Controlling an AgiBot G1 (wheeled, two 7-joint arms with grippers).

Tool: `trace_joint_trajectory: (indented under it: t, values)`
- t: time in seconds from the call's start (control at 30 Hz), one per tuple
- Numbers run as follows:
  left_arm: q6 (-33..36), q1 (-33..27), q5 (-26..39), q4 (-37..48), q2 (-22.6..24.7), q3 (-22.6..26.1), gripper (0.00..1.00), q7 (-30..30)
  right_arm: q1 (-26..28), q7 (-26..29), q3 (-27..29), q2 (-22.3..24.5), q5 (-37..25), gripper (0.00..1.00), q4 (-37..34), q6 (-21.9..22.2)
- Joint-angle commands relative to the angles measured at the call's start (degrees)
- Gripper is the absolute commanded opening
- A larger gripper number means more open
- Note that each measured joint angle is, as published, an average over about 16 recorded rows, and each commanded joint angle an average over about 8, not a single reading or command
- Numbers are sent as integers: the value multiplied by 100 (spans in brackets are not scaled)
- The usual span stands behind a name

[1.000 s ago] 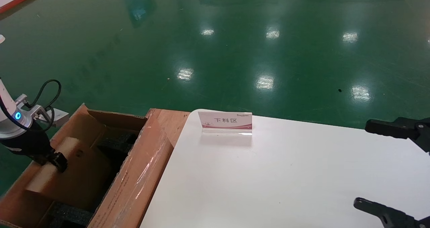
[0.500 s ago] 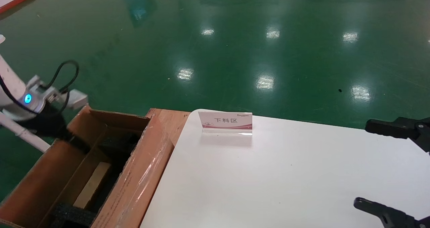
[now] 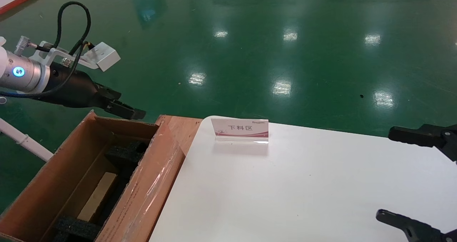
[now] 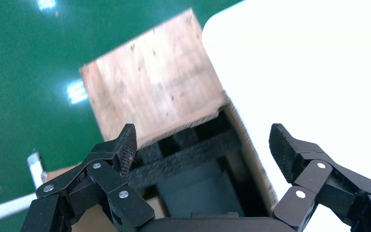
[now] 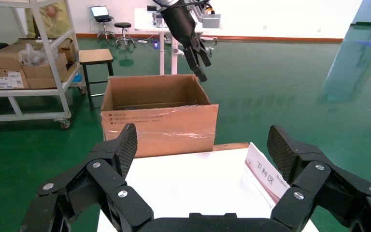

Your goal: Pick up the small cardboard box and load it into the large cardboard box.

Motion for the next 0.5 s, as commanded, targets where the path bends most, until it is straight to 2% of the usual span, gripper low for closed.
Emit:
trace_joint_trajectory:
  t: [0.03, 0.2, 0.5]
  values:
    - [-135, -119, 22, -303, -140, -38, 100, -76, 0, 0, 0, 0, 0, 100, 0, 0]
    - [-179, -15, -23, -538, -207, -312, 100, -38, 0, -1, 1, 1, -1, 100, -2, 0]
    - [208, 1077, -431, -652, -85, -1748, 100, 656, 2, -3, -2, 1, 0, 100, -5, 0]
